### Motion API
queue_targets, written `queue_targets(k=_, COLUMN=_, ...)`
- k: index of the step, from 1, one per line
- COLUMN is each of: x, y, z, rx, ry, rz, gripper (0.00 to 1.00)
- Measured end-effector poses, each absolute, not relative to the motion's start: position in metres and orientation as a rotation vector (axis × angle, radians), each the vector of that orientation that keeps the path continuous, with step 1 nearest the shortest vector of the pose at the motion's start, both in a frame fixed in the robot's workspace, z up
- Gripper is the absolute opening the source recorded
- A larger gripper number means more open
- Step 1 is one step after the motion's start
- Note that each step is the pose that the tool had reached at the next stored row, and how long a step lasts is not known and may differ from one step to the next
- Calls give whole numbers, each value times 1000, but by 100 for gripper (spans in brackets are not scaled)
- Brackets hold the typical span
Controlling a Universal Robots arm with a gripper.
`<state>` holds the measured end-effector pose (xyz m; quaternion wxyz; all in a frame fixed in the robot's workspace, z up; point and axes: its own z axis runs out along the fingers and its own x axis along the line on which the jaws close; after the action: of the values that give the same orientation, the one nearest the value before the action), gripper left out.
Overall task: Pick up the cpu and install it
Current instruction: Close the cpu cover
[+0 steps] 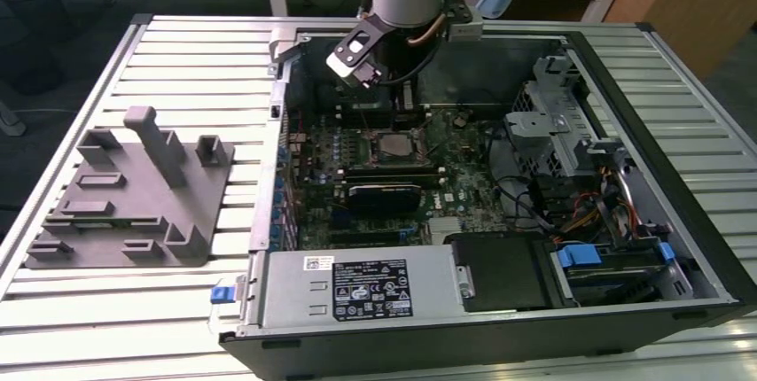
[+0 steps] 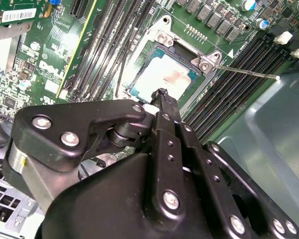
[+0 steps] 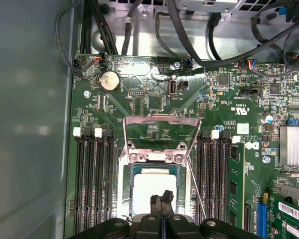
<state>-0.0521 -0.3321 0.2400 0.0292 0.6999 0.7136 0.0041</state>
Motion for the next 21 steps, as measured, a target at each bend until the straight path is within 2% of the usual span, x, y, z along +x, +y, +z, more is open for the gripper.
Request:
queue_targets(k=9, x=-53, y=-332, z=241, rx=2159, ry=2201, rz=12, gripper=11)
queue_targets(k=21, x=-53, y=-332, z=267, rx=2159, ry=2201, rz=13, gripper=11)
